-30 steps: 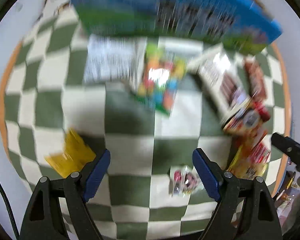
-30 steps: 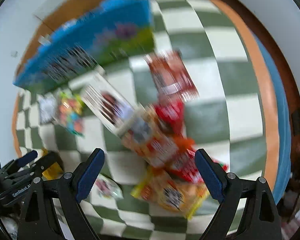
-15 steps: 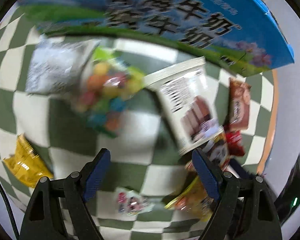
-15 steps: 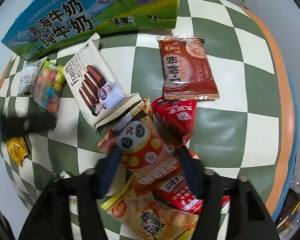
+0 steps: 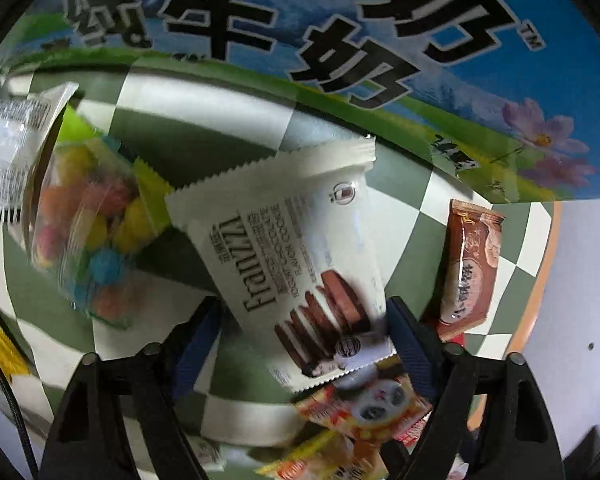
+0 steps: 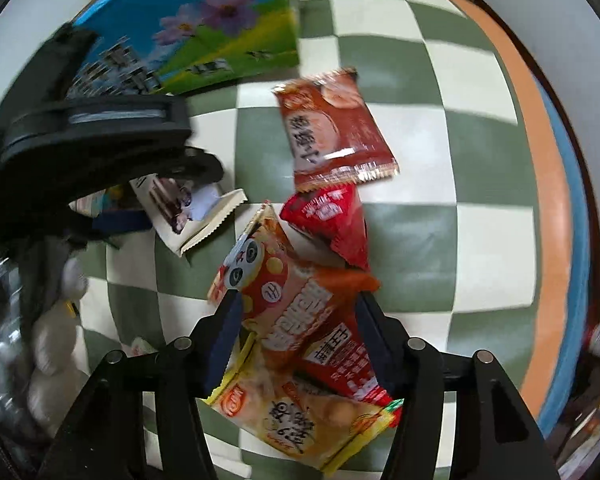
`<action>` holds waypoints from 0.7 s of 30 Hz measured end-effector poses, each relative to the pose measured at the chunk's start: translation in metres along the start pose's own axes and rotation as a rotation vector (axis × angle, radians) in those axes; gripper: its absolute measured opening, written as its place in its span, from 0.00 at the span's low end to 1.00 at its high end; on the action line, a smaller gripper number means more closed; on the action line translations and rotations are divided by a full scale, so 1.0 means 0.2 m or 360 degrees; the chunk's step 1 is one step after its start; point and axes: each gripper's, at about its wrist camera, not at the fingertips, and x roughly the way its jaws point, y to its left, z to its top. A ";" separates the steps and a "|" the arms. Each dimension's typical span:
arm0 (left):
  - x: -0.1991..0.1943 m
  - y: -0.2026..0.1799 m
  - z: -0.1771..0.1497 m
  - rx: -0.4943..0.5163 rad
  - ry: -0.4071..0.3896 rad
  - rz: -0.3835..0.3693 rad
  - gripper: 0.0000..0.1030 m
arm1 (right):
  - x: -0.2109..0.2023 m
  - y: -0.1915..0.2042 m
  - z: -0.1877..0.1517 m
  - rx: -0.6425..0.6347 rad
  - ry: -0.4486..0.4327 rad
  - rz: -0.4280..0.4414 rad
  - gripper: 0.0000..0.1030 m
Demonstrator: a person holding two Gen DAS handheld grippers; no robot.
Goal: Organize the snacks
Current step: 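Grasp the white Franzzi cookie pack with the left tool while the right tool grasps another panda packet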
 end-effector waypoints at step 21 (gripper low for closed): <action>-0.02 0.45 -0.37 0.0378 0.0091 0.0290 0.56 | 0.23 0.29 0.10 -0.0199 0.0238 -0.0142 0.54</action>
